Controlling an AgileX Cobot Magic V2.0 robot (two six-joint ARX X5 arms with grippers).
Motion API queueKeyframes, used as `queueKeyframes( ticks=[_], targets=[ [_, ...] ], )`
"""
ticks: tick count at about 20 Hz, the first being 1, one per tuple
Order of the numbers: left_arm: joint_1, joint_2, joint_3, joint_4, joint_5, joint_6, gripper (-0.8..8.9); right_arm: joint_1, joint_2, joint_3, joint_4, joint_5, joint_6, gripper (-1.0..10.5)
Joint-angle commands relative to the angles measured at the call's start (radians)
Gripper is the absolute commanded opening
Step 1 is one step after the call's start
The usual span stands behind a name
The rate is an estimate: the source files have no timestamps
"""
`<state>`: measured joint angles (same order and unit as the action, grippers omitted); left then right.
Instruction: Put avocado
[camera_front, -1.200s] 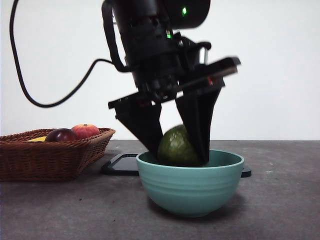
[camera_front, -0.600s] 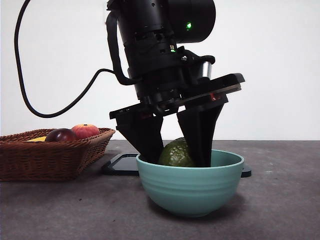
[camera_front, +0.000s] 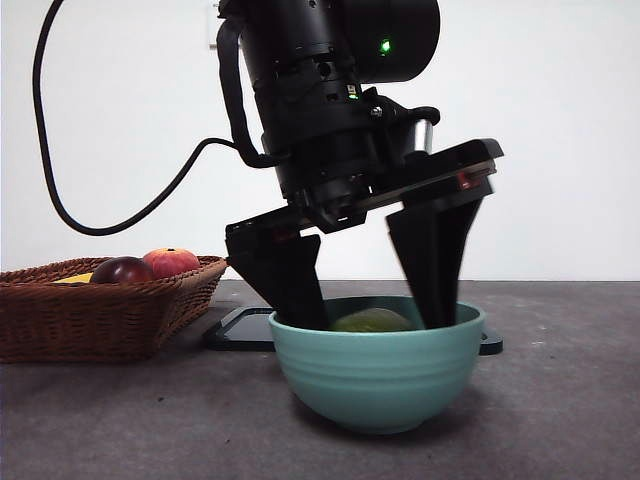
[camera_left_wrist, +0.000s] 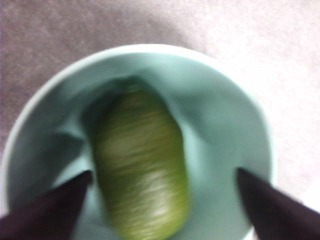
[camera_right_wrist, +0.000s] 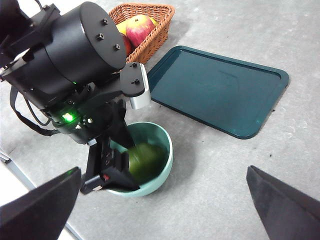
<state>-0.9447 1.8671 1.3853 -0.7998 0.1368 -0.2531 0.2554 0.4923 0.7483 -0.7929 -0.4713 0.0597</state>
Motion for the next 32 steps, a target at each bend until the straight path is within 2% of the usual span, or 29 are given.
queueKeyframes(
  ticks=[1,7,11,15,18,22,26,32],
  targets=[
    [-0.011,0.024,0.066,-0.03,0.023,0.002,5.68,0.004,0.002,0.017,0.006,-0.003,0.007,6.0],
    [-0.011,-0.064,0.219,-0.176,0.011,0.067,5.66,0.004,0.002,0.017,0.006,-0.003,0.007,6.0],
    [-0.01,-0.252,0.22,-0.267,-0.087,0.134,5.62,0.004,0.002,0.017,0.007,-0.003,0.007,6.0],
    [-0.008,-0.462,0.196,-0.3,-0.163,0.135,5.62,0.004,0.002,0.017,0.007,-0.003,0.007,6.0],
    [-0.008,-0.63,0.091,-0.23,-0.243,0.122,5.62,0.004,0.002,0.017,0.007,-0.003,0.007,6.0],
    [-0.009,-0.865,-0.169,-0.127,-0.327,0.08,5.62,0.004,0.002,0.017,0.007,-0.003,0.007,6.0],
    [-0.011,-1.126,-0.449,0.018,-0.33,0.063,5.62,0.004,0.002,0.017,0.006,-0.003,0.007,6.0],
    [-0.011,-1.358,-0.538,0.007,-0.327,0.062,5.62,0.004,0.002,0.017,0.006,-0.005,0.013,6.0]
  ],
)
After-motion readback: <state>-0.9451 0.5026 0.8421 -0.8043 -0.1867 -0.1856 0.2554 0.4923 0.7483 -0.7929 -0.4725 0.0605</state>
